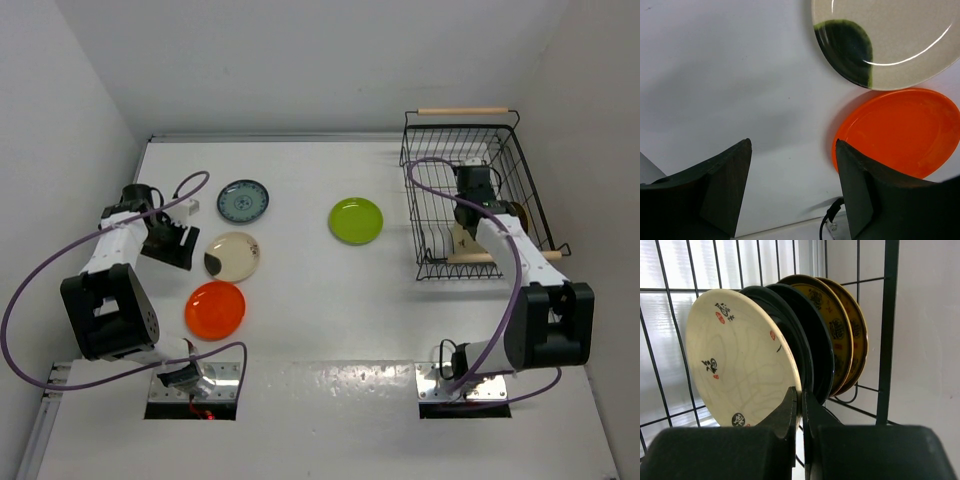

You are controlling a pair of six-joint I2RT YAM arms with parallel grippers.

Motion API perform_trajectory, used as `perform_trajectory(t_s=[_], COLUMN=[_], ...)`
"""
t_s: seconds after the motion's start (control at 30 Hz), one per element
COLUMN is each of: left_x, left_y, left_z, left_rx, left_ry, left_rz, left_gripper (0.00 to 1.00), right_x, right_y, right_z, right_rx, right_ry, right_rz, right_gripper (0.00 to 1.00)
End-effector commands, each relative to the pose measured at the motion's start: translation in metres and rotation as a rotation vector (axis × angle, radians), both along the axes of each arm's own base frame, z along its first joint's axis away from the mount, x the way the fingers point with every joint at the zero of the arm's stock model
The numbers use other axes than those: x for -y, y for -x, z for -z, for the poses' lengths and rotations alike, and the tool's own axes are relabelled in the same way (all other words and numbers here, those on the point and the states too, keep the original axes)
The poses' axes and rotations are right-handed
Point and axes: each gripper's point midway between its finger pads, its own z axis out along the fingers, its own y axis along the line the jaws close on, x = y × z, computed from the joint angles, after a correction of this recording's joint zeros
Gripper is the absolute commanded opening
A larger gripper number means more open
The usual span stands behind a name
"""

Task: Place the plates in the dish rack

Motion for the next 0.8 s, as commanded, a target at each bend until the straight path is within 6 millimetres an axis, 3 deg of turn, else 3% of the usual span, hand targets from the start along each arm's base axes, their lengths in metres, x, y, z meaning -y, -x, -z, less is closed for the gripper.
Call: perform_trajectory(t_s=[0.0, 0.07, 0.2, 0.33, 0.5, 0.77], left_x=[0.007, 0.007, 0.007, 0.007, 0.008, 0.012], left_y=[0.008, 0.008, 0.008, 0.006, 0.012, 0.023], left_z=[0.004, 0.004, 0.004, 0.002, 0.008, 0.016], left_rx=[-0.024, -0.024, -0.024, -0.015, -0.034, -0.069], left_ry=[0.02, 0.02, 0.02, 0.017, 0.02, 0.031], left_rz=[0.049, 0.049, 0.049, 0.049, 0.058, 0.106], left_gripper=[0.73, 0.73, 0.73, 0.73, 0.73, 0.74], right_x=[0.011, 0.012, 0.009, 0.005, 0.008, 0.006], right_y=[0.001, -0.002, -0.015, -0.019, -0.005, 0.005], right_z=[-0.022, -0.033, -0.08, -0.092, -0.054, -0.009], right_rx=[0.075, 0.113, 0.247, 0.279, 0.159, 0.058], right_ry=[0.073, 0.072, 0.084, 0.108, 0.134, 0.123], right_rz=[0.083, 0.091, 0.073, 0.029, 0.028, 0.022], right_gripper=[0.0, 0.0, 0.0, 0.0, 0.0, 0.0])
